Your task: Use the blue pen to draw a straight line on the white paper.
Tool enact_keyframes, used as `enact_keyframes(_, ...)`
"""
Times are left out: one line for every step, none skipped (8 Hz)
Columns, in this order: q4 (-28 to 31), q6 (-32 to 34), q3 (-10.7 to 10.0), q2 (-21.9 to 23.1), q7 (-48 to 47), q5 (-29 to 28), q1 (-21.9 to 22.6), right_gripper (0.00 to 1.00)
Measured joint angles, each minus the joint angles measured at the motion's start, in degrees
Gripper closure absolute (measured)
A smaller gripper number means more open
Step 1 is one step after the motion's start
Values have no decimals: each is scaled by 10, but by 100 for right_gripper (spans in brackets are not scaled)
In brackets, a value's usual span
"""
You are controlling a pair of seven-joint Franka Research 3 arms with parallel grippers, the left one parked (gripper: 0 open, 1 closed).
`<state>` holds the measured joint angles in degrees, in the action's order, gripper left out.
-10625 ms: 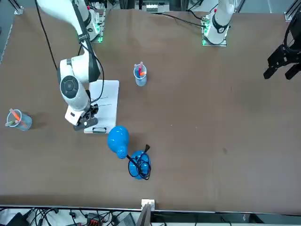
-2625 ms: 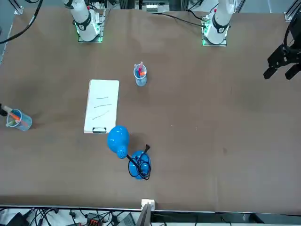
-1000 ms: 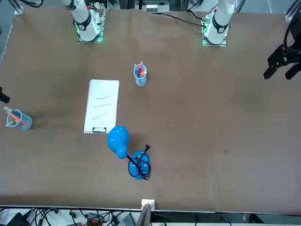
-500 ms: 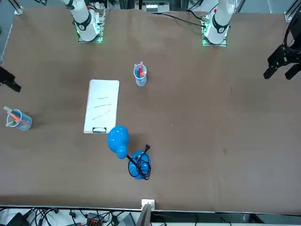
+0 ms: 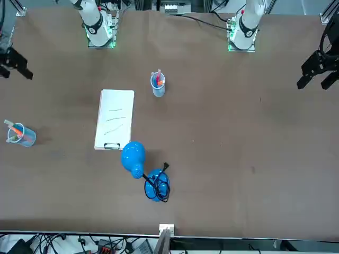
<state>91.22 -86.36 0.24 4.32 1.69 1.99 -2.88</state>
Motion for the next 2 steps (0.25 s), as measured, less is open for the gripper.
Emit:
enact_keyframes(3, 6, 4, 2, 0, 0, -1, 0)
enact_keyframes(4, 9, 4, 2, 0, 0, -3, 0)
